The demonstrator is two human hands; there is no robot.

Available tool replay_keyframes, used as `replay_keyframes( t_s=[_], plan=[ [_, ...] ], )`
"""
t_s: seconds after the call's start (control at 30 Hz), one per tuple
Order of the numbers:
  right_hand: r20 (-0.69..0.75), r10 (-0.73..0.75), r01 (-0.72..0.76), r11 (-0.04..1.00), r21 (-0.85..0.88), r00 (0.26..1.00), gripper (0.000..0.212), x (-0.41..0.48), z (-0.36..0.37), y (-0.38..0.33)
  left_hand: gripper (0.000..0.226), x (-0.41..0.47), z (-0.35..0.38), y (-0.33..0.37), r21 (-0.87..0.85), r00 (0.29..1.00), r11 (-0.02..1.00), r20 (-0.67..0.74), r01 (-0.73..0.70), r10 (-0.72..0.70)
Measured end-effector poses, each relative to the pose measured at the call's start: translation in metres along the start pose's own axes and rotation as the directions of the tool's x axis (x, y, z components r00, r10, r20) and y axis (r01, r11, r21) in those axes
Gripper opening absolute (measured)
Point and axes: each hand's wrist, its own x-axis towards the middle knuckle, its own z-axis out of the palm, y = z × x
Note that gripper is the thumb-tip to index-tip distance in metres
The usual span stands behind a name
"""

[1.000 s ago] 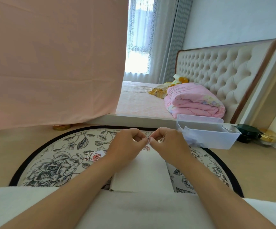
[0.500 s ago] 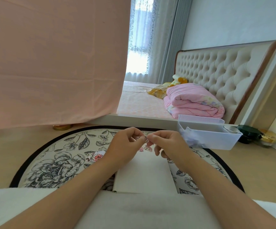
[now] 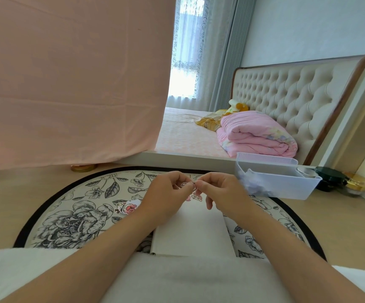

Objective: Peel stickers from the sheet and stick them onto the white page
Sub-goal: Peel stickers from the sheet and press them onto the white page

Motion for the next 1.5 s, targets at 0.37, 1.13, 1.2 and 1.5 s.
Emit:
replay_keyframes(
  t_s=[0.37,1.13,1.2,1.5],
  plan=[
    [0.006,-0.031,0.031,0.997,-0.07,1.0,0.014,0.001,-0.006,-0.002,0.014,-0.002,-0.003,0.006,-0.034,0.999,0.999,0.042,0.018,-0.017],
    [-0.059,-0.141,0.119,0.952,-0.283,0.988,0.019,0.0,0.003,0.001,0.01,-0.005,0.001,0.008,0.028,0.999,1.0,-0.04,0.001,0.0],
    [-0.079,-0.095,0.077,0.975,-0.207,0.992,0.022,0.001,0.003,0.0,0.007,-0.006,0.0,0.008,0.126,0.994,0.991,-0.1,-0.038,0.051],
    [-0.143,-0.124,0.081,0.958,-0.277,0.982,0.017,0.001,0.004,0.002,0.006,-0.01,0.0,0.014,0.37,0.976,0.924,-0.145,-0.1,0.163]
  ],
)
